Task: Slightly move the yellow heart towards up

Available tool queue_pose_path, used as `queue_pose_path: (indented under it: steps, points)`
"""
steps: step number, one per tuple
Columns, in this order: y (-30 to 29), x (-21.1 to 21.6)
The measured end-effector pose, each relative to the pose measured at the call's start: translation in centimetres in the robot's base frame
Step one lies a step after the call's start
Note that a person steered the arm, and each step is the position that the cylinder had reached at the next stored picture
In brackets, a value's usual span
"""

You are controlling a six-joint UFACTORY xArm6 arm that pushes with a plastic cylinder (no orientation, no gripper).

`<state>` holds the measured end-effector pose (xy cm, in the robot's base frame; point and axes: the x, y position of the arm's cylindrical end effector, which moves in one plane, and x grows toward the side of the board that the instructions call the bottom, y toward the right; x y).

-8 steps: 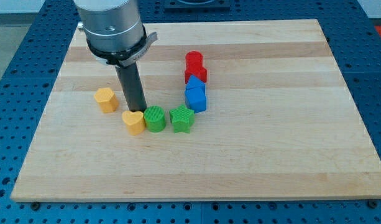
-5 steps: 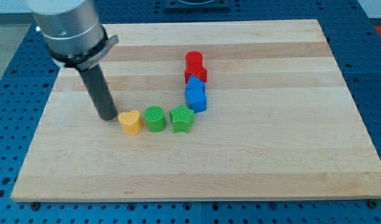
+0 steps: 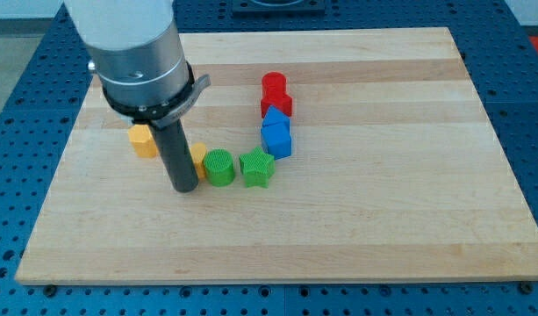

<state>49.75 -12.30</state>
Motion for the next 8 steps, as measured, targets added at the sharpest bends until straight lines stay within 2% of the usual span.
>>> queue_pose_path:
  steps: [1, 2, 3, 4, 5, 6, 8]
  points:
    - [0.0, -0.2]
    - [0.0, 2.5]
    - [4.7, 6.3]
    - [12.9, 6.1]
    - [14.6, 3.7]
    - [14.2, 2.1]
    - [10.4, 2.3]
